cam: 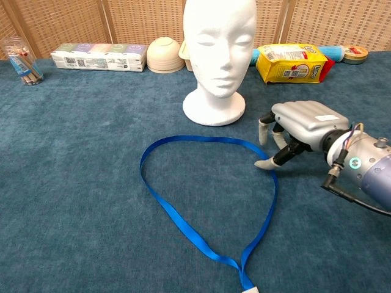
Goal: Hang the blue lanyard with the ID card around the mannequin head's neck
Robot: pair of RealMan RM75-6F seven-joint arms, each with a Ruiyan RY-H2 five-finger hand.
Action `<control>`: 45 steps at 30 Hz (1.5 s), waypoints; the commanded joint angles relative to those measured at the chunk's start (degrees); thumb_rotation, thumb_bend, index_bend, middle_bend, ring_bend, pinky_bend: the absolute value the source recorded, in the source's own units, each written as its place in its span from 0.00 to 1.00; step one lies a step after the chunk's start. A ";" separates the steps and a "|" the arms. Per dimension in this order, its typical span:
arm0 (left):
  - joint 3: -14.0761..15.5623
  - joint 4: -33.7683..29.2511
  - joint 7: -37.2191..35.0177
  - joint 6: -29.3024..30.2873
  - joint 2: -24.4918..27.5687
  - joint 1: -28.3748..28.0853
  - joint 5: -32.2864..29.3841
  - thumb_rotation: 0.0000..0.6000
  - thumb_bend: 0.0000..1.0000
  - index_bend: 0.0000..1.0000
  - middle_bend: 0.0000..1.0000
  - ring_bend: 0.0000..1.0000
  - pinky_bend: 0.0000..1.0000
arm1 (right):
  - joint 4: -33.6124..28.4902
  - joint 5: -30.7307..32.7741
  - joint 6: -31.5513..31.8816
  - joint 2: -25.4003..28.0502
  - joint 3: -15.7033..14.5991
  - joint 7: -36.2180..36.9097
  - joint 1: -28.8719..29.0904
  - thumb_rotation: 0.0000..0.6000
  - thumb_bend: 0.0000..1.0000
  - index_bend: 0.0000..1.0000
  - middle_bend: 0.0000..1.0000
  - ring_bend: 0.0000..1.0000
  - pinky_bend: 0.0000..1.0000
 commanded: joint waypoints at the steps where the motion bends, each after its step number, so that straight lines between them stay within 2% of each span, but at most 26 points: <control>1: 0.01 0.03 -0.03 -0.06 -0.02 -0.02 -0.07 0.46 0.10 0.53 0.56 0.51 0.32 | 0.50 0.12 0.07 -0.22 0.00 -0.22 0.17 0.70 0.23 0.46 0.74 0.93 0.94; 12: 0.03 0.36 -0.13 -0.42 -0.28 -0.17 -0.30 0.46 0.10 0.53 0.56 0.51 0.32 | 3.05 1.51 0.17 -1.18 0.40 -1.23 0.67 0.69 0.23 0.47 0.74 0.93 0.94; 24: 0.04 0.32 0.18 -0.71 -0.56 -0.48 -0.23 0.46 0.10 0.53 0.56 0.51 0.32 | 4.61 2.25 0.43 -1.00 0.65 -1.47 0.71 0.70 0.32 0.50 0.75 0.94 0.96; 45: 0.25 0.24 -0.32 -0.65 -0.28 -0.41 -0.09 0.45 0.10 0.53 0.56 0.51 0.32 | 3.90 3.35 0.51 -1.40 0.54 -4.21 1.53 0.70 0.36 0.53 0.76 0.96 0.98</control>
